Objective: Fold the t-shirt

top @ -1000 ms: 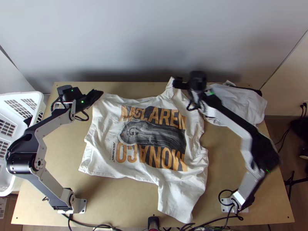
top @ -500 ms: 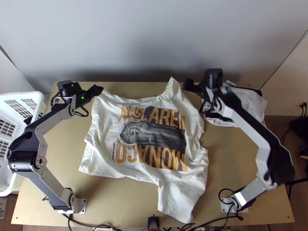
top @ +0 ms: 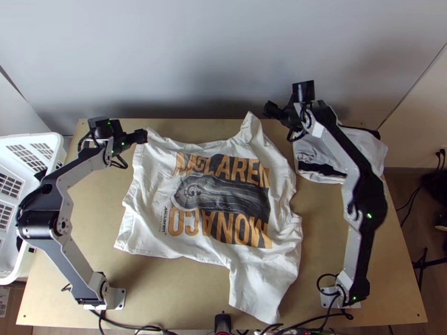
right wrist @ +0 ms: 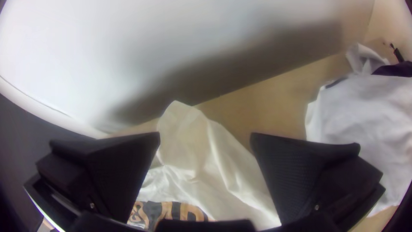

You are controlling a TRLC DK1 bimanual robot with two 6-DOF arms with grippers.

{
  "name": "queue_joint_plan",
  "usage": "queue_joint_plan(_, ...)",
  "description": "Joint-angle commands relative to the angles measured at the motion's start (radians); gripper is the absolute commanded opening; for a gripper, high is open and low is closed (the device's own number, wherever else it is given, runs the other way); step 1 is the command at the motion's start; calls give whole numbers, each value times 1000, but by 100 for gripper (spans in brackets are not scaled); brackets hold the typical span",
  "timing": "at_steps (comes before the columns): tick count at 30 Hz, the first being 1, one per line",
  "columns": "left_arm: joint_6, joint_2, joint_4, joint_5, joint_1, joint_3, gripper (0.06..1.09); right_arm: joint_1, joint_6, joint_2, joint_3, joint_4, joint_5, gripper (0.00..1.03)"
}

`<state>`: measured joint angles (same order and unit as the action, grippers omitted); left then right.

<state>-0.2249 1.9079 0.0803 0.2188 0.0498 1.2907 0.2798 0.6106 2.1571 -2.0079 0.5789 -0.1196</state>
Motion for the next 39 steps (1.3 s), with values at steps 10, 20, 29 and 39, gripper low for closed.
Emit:
queue_joint_plan(10, 48, 137, 7, 74, 36, 127, 102, -30, -3, 214, -207, 116, -61, 98)
queue_joint_plan(20, -113, 240, -66, 240, 15, 283, 102, -34, -18, 213, -198, 145, -61, 98)
queue_joint_plan(29, -179, 267, -103, 277, 25, 331, 9, -36, -17, 214, -207, 148, -61, 98)
queue_joint_plan(39, -168, 233, -113, 280, 30, 302, 9, -10, 89, 236, -196, 256, -64, 98)
